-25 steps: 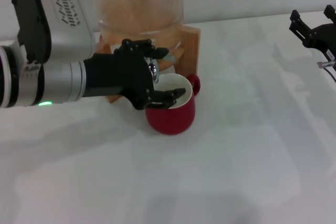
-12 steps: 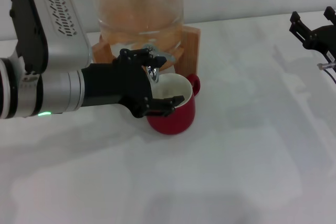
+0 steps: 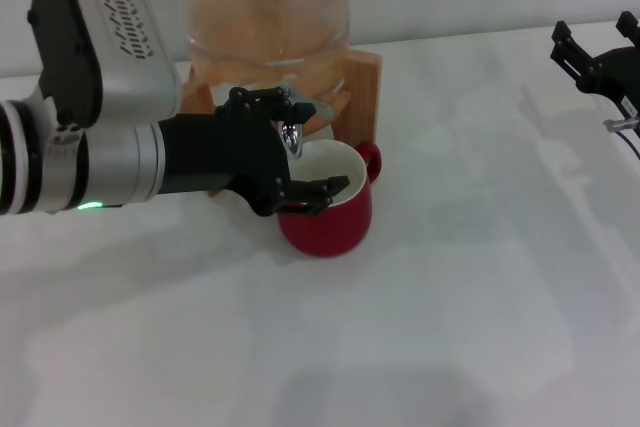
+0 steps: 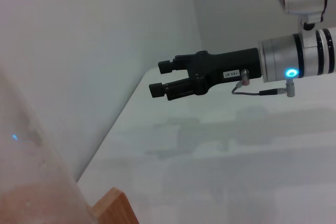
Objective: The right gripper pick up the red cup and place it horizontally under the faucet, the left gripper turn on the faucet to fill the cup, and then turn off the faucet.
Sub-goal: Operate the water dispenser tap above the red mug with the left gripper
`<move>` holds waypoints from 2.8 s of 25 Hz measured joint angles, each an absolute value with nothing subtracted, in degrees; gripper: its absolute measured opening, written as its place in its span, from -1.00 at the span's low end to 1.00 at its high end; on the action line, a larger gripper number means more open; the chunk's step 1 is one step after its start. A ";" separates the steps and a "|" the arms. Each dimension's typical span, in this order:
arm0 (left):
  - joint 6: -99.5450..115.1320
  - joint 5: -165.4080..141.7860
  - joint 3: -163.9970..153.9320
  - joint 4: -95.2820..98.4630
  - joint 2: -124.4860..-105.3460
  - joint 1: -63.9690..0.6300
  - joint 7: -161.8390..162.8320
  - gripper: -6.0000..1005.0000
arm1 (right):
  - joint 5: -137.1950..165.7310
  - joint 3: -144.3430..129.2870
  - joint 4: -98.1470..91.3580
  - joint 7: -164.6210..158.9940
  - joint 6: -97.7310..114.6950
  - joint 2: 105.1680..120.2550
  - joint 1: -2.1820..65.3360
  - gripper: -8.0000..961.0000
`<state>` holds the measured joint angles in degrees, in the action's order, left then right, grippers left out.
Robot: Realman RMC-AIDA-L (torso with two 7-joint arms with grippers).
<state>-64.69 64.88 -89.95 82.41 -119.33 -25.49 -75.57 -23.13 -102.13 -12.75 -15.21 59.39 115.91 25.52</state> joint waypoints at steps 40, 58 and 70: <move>-65.32 64.69 -89.91 79.36 -119.18 -29.79 -76.54 0.62 | -23.33 -102.13 -12.74 -15.21 59.68 115.75 25.22 0.82; -66.63 64.53 -87.61 79.60 -119.16 -28.66 -76.17 0.62 | -23.45 -102.13 -12.74 -15.20 59.77 115.75 25.04 0.82; -67.01 64.51 -87.09 77.13 -119.13 -30.47 -76.91 0.62 | -23.47 -102.13 -12.75 -15.20 59.77 115.84 25.04 0.82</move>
